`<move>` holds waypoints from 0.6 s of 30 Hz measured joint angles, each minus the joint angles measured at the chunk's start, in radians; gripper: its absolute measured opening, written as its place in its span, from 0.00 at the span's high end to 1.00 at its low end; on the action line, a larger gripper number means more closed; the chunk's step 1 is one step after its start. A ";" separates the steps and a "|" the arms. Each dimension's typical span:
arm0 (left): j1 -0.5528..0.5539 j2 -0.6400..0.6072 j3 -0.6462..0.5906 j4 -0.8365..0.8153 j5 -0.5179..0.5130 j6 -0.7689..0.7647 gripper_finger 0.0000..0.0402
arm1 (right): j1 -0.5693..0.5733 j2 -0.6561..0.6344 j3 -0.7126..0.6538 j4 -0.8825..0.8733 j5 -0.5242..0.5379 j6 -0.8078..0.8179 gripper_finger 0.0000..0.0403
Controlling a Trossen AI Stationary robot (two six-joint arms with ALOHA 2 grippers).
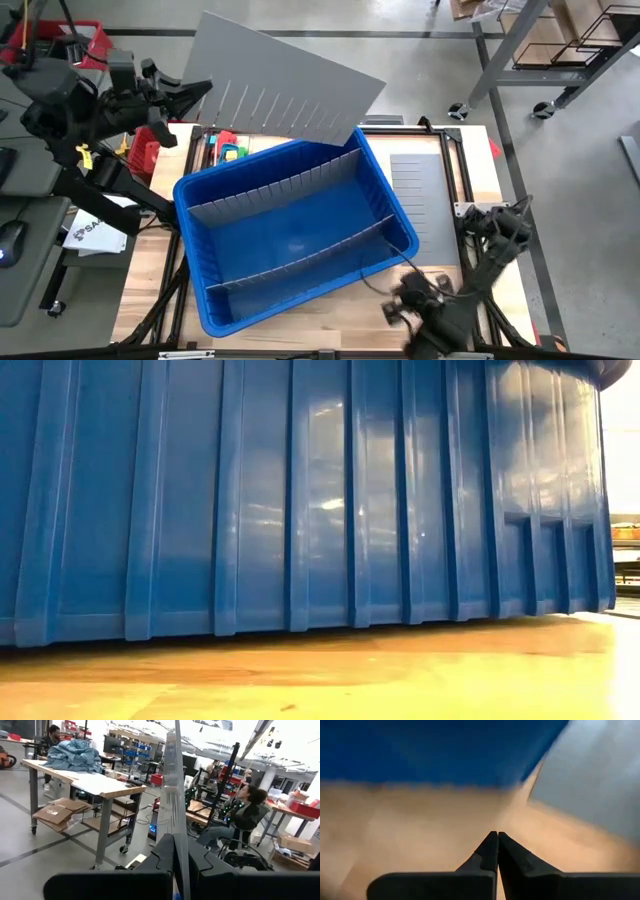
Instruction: Sort blocks
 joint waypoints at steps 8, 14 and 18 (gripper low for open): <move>0.000 0.025 0.000 0.006 -0.001 0.000 1.00 | -0.102 0.001 -0.069 -0.009 0.142 -0.057 1.00; 0.000 0.021 0.000 0.009 -0.003 -0.001 1.00 | -0.147 -0.021 -0.190 -0.006 0.077 -0.033 1.00; 0.000 0.015 0.000 0.009 0.014 -0.024 1.00 | -0.169 -0.090 -0.293 -0.013 0.038 -0.020 1.00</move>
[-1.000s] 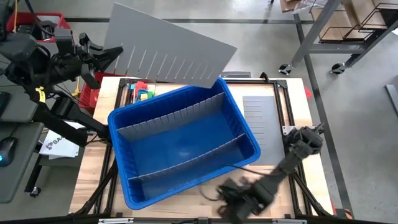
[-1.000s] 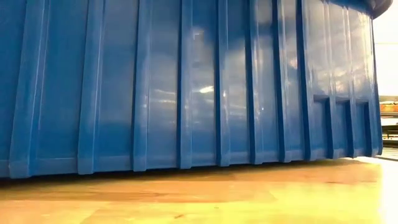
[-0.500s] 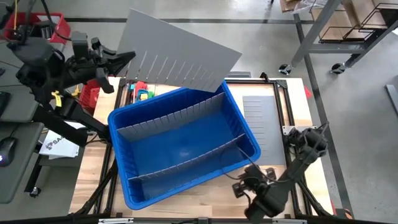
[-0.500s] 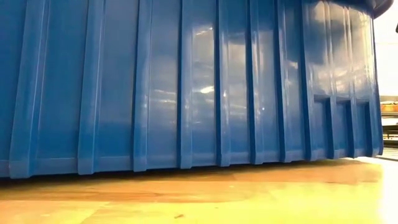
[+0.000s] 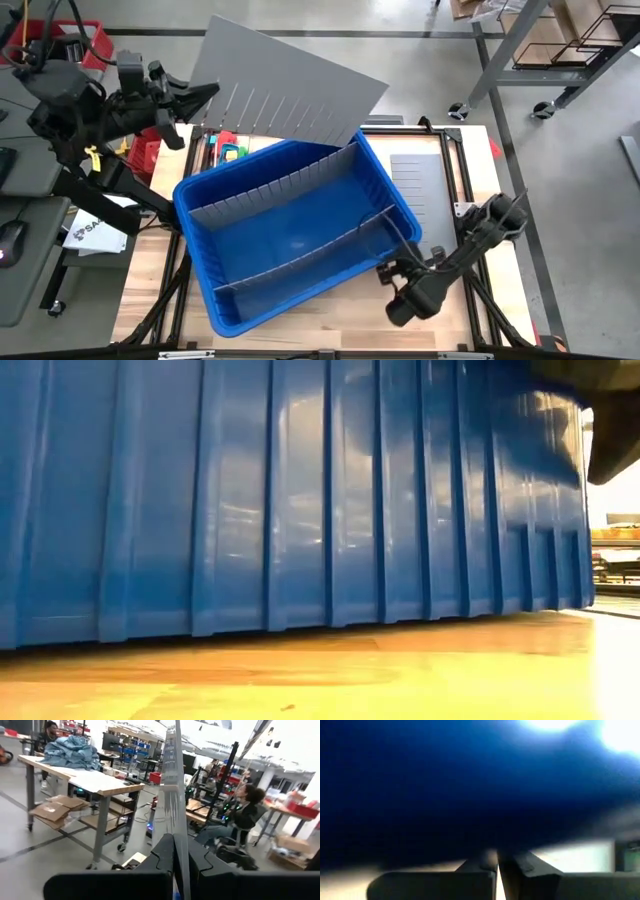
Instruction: Sort blocks
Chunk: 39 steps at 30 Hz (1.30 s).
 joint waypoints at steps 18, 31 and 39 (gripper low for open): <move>0.000 -0.001 0.000 0.012 0.029 -0.018 1.00 | 0.016 -0.608 -0.246 0.069 0.112 -0.093 1.00; 0.000 -0.019 0.000 0.056 0.030 0.033 1.00 | 0.022 -0.465 -0.214 1.676 0.359 -1.142 1.00; 0.000 -0.020 0.000 0.054 0.029 0.029 1.00 | -0.141 -0.179 0.022 1.778 0.019 -1.272 1.00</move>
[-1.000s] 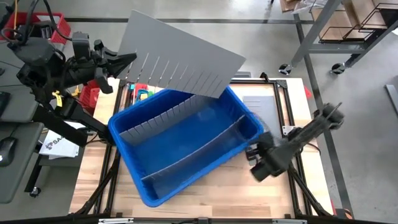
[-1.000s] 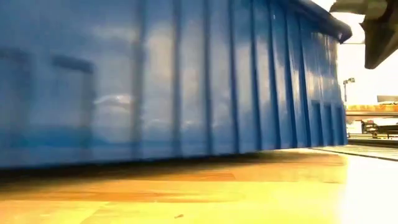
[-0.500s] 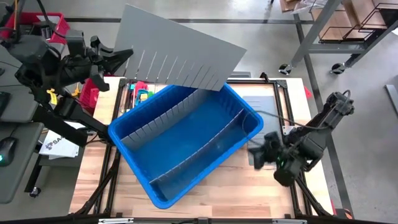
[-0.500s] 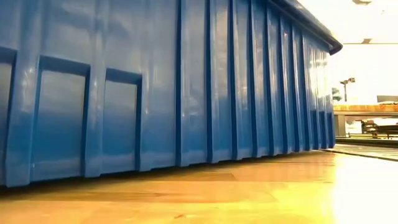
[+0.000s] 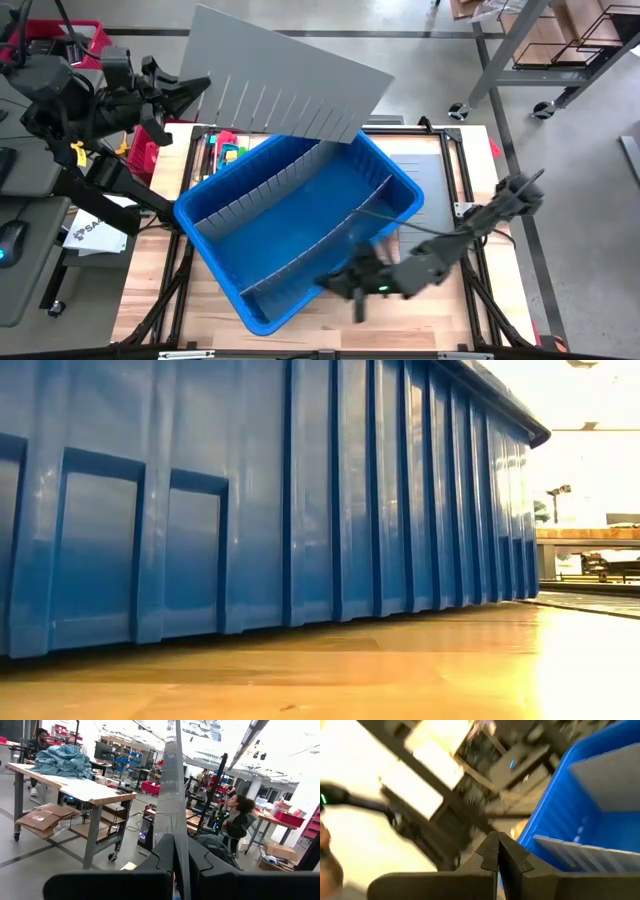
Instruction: Sort blocks
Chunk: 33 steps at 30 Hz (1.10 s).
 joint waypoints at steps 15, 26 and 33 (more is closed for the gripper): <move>0.000 0.000 0.000 -0.006 0.000 -0.006 1.00 | -0.098 0.565 0.924 -0.860 -0.228 -0.067 1.00; 0.000 0.000 0.000 -0.051 0.001 -0.048 1.00 | -0.055 0.566 0.832 -0.971 -0.206 0.162 1.00; 0.000 0.002 0.000 -0.064 0.000 -0.056 1.00 | 0.043 0.559 0.928 -1.423 -0.209 0.317 1.00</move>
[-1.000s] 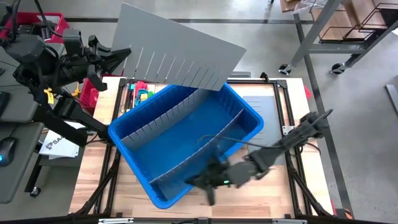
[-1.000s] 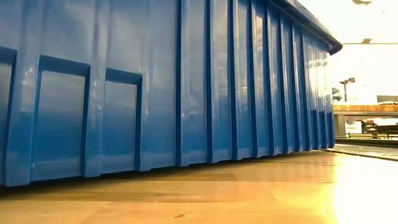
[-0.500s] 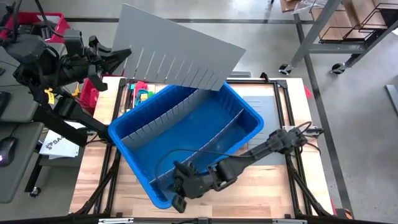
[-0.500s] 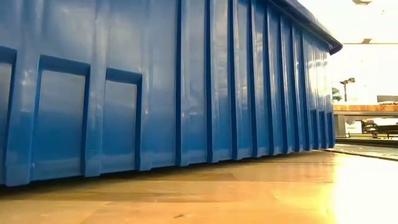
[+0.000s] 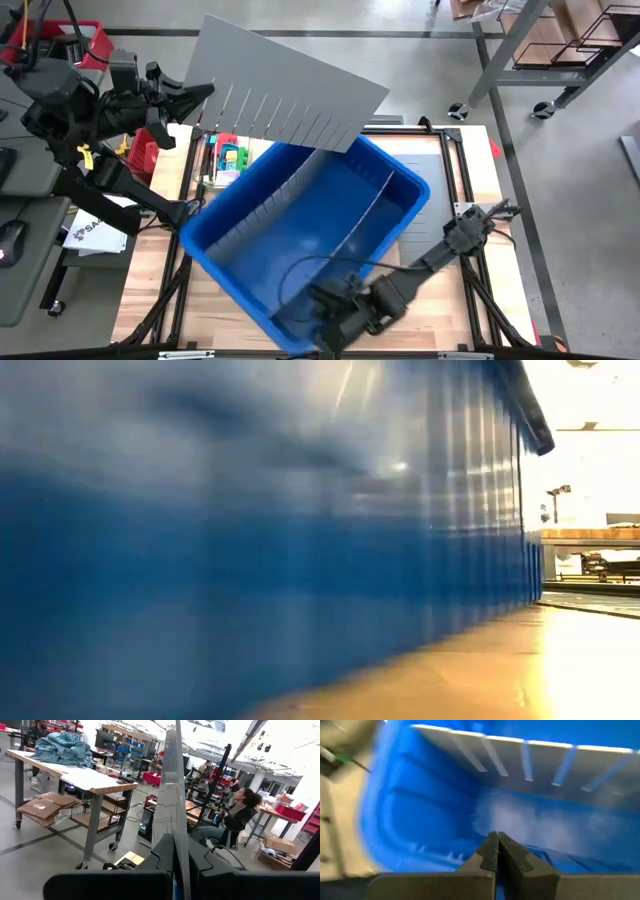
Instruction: Sort blocks
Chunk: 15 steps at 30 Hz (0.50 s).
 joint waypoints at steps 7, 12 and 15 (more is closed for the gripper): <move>0.000 0.008 0.000 0.005 -0.012 0.001 1.00 | 0.066 -0.033 -0.011 -0.246 0.126 0.224 1.00; 0.000 0.011 0.000 0.006 -0.020 0.006 1.00 | 0.120 -0.154 -0.004 -0.238 0.348 0.262 1.00; 0.000 0.012 -0.001 0.005 -0.023 0.006 1.00 | 0.169 -0.203 -0.004 -0.140 0.418 0.177 1.00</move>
